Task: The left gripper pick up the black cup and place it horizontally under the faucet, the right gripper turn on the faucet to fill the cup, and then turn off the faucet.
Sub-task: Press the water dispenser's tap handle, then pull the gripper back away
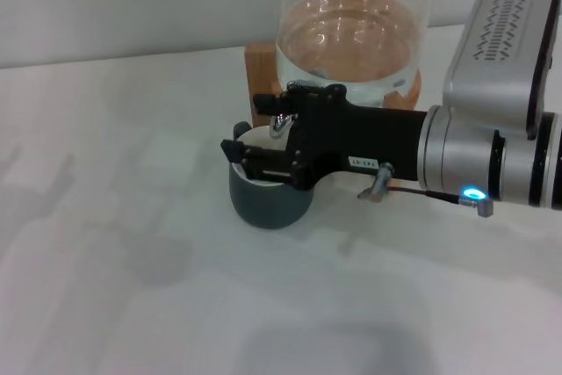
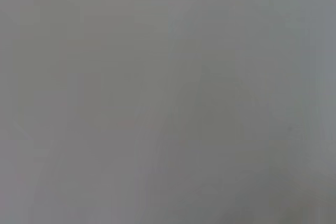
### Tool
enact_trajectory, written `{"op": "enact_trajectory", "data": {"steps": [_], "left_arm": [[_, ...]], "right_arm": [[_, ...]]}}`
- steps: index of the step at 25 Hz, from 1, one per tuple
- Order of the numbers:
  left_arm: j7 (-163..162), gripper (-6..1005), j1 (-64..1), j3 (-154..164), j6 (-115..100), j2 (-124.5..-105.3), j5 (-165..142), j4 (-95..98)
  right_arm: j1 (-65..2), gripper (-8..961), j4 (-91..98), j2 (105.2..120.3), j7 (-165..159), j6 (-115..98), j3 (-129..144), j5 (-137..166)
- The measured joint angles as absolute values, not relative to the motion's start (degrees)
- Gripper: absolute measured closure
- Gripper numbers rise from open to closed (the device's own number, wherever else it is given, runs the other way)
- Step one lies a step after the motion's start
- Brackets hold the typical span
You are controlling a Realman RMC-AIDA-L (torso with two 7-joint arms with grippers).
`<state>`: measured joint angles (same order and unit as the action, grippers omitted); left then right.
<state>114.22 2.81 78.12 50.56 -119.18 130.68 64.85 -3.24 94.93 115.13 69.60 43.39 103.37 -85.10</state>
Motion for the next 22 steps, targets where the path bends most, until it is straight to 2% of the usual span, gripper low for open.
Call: {"op": "enact_trajectory", "data": {"steps": [22], "left_arm": [[114.1,150,2.5,77.9,52.9,-119.09,130.8,64.9]], "right_arm": [[-3.3,275,93.6,115.14,67.5,42.5,103.3,-81.1]]}}
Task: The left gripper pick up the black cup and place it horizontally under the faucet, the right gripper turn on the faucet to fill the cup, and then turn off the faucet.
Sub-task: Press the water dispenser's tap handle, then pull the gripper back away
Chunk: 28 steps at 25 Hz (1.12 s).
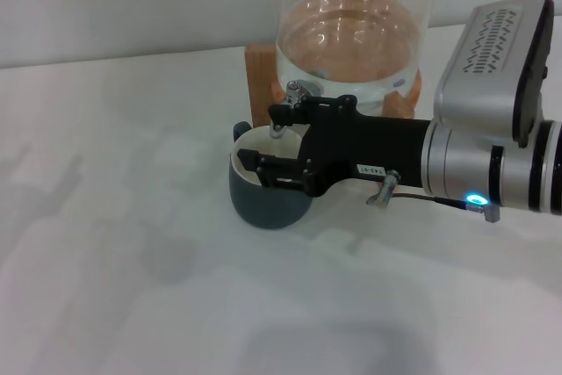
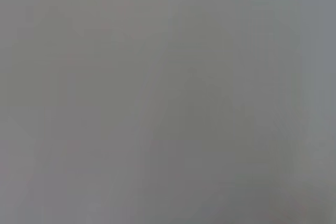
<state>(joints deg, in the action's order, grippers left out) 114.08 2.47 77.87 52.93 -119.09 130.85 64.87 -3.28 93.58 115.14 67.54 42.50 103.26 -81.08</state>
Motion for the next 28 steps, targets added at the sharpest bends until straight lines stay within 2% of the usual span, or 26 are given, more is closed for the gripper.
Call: {"op": "enact_trajectory", "data": {"steps": [28], "left_arm": [[114.0,150,2.4,77.9,53.4,-119.0,130.8,64.8]], "right_arm": [[-2.5,274,94.0,115.05,67.5,43.3,100.6,-81.1]]}}
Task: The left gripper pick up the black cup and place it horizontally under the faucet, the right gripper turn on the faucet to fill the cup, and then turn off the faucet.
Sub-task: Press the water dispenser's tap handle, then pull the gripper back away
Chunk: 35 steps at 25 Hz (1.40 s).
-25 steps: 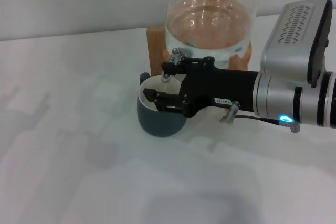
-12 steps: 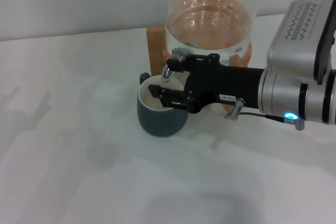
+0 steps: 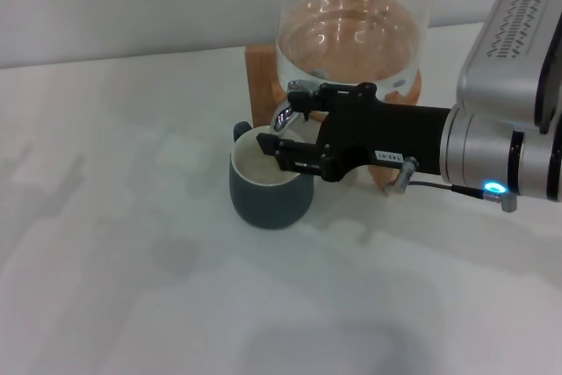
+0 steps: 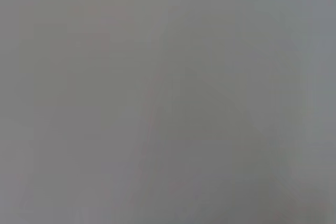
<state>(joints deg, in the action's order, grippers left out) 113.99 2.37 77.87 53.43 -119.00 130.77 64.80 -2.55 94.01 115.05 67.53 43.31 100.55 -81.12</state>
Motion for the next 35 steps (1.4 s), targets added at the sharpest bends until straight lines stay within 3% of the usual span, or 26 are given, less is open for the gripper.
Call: {"op": "enact_trajectory", "data": {"steps": [35], "left_arm": [[114.0,151,2.3,77.9,53.4,-119.01,130.8,64.5]], "right_arm": [[-1.7,275,94.7,115.05,67.5,45.6,99.0,-81.2]]}}
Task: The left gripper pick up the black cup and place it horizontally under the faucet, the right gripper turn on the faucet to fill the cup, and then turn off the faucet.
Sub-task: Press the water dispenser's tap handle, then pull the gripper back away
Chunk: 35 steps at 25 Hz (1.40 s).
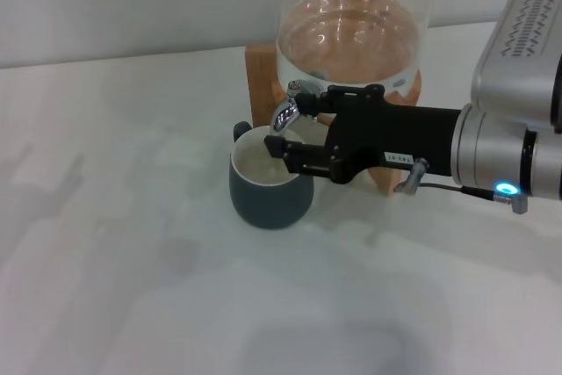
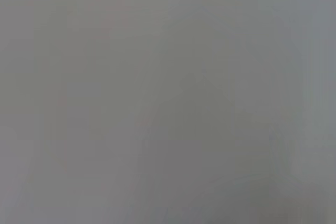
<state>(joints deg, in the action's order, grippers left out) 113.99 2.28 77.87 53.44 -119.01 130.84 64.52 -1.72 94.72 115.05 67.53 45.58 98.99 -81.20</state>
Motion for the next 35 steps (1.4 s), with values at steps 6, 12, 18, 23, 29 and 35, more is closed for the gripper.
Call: {"op": "enact_trajectory", "data": {"steps": [6,12,18,23,29,35], "left_arm": [[114.0,150,2.3,77.9,53.4,-119.01,130.8,64.5],[114.0,150,2.3,77.9,53.4,-119.0,130.8,64.7],[114.0,151,2.3,77.9,53.4,-119.01,130.8,64.7],[114.0,151,2.2,77.9,53.4,-119.01,130.8,64.5],[114.0,150,1.7,77.9,53.2,-119.0,130.8,64.4],[114.0,151,1.6,77.9,53.3,-119.01,130.8,64.3]], "right_arm": [[-1.6,275,94.6,115.05,67.5,45.5,98.5,-81.2],[-1.6,275,94.6,115.04,67.5,45.4,98.0,-81.2],[-1.3,274,95.1,115.05,67.5,46.0,97.8,-81.3],[-1.0,274,96.0,115.09,67.5,48.4,97.8,-81.7],[-1.2,274,95.8,115.14,67.5,49.2,97.8,-81.7],[-1.3,274,94.5,115.14,67.5,47.3,97.5,-81.3]]}}
